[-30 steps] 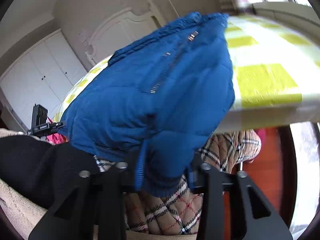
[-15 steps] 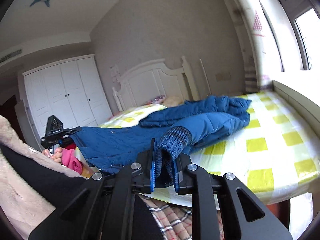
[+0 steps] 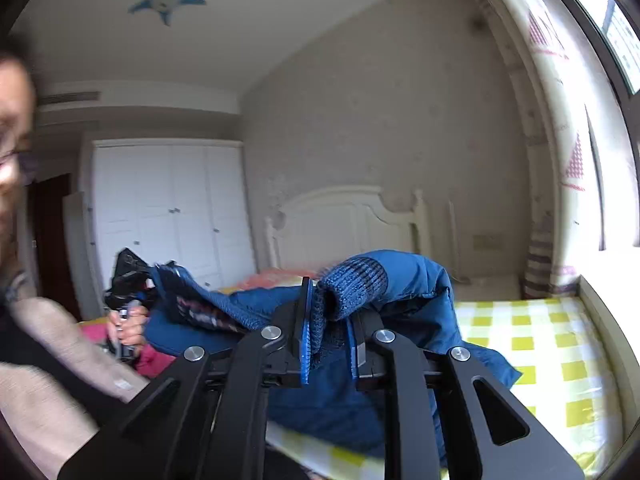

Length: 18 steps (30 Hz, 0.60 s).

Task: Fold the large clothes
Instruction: 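Lower the folded hem onto the jacket and open both grippers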

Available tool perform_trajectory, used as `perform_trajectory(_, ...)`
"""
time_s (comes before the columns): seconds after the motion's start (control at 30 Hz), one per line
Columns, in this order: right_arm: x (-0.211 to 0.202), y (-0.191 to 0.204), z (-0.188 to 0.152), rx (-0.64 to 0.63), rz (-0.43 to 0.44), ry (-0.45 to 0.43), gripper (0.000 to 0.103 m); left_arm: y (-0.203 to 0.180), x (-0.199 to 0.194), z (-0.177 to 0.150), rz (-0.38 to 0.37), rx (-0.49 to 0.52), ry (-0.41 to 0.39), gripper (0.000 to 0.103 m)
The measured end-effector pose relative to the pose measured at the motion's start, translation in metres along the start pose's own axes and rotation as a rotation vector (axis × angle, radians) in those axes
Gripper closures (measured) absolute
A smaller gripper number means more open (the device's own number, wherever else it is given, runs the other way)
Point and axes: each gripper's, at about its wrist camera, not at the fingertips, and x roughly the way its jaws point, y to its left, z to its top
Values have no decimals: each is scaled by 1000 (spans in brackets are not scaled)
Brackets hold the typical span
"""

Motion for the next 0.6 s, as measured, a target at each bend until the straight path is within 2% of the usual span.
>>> perform_trajectory(0.03, 24, -20, 5, 39, -34, 47, 85, 11, 16, 6, 33, -8, 19, 74)
perform_trajectory(0.1, 82, -71, 3, 151, -119, 157, 84, 52, 66, 22, 106, -86, 76, 64)
perform_trajectory(0.13, 107, -92, -3, 197, -142, 211, 83, 70, 83, 25, 137, -113, 97, 45)
perform_trajectory(0.17, 139, -121, -12, 256, -168, 292, 83, 101, 110, 29, 217, -149, 128, 24)
perform_trajectory(0.2, 168, -149, -24, 319, -198, 363, 79, 124, 125, 29, 291, -170, 135, 12)
perform_trajectory(0.23, 186, -170, -36, 368, -234, 411, 78, 151, 138, 27, 411, -190, 136, 12)
perform_trajectory(0.3, 208, -206, -55, 432, -346, 462, 77, 188, 149, 26, 528, -243, 142, 12)
perform_trajectory(0.33, 213, -223, -67, 478, -380, 478, 77, 205, 147, 24, 551, -284, 139, 12)
perform_trajectory(0.37, 212, -233, -75, 519, -377, 480, 77, 223, 142, 21, 570, -343, 133, 12)
perform_trajectory(0.43, 203, -251, -85, 556, -397, 467, 77, 236, 135, 17, 577, -362, 144, 12)
perform_trajectory(0.5, 197, -259, -87, 511, -444, 483, 77, 240, 143, 14, 599, -302, 213, 11)
perform_trajectory(0.53, 196, -259, -89, 501, -454, 494, 77, 242, 152, 13, 604, -262, 274, 10)
perform_trajectory(0.6, 198, -266, -96, 480, -455, 537, 77, 238, 172, 8, 580, -214, 365, 8)
